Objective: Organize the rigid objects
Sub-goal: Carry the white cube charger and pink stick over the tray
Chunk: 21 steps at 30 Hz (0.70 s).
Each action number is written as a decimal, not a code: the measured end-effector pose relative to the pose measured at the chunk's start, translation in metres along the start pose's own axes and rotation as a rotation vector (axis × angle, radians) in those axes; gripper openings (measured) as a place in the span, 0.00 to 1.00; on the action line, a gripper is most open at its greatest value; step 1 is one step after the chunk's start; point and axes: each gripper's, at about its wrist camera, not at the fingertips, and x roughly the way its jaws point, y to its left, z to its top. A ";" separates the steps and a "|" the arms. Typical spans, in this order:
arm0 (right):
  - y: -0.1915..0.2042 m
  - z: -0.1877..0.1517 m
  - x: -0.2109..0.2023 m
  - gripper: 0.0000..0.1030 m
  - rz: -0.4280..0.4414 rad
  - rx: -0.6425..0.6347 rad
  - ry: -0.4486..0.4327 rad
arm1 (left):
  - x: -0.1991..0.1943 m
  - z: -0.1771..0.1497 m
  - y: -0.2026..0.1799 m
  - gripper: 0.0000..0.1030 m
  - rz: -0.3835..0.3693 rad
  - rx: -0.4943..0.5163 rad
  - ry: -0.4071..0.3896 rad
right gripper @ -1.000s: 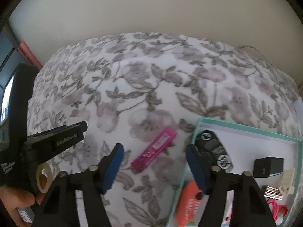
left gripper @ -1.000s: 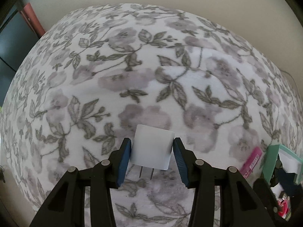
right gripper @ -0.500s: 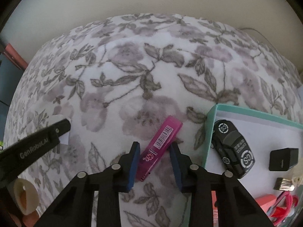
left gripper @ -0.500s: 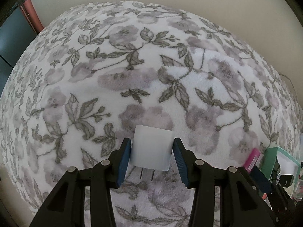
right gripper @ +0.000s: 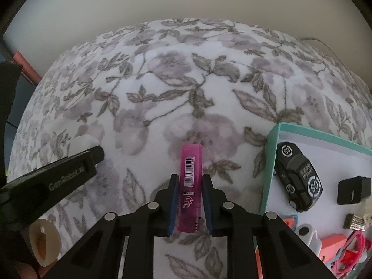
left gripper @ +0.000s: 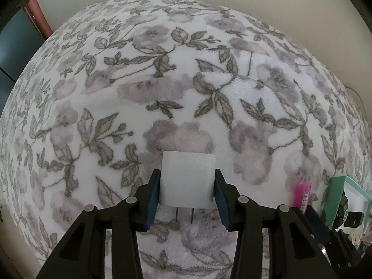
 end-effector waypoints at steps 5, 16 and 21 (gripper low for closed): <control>-0.010 -0.008 -0.026 0.20 0.029 0.034 -0.025 | -0.027 -0.008 -0.006 0.43 0.010 0.022 -0.037; -0.065 -0.051 -0.100 0.20 -0.016 0.148 -0.087 | -0.100 -0.051 -0.055 0.43 -0.064 0.137 -0.135; -0.100 -0.077 -0.122 0.20 -0.057 0.214 -0.098 | -0.121 -0.078 -0.089 0.43 -0.101 0.230 -0.166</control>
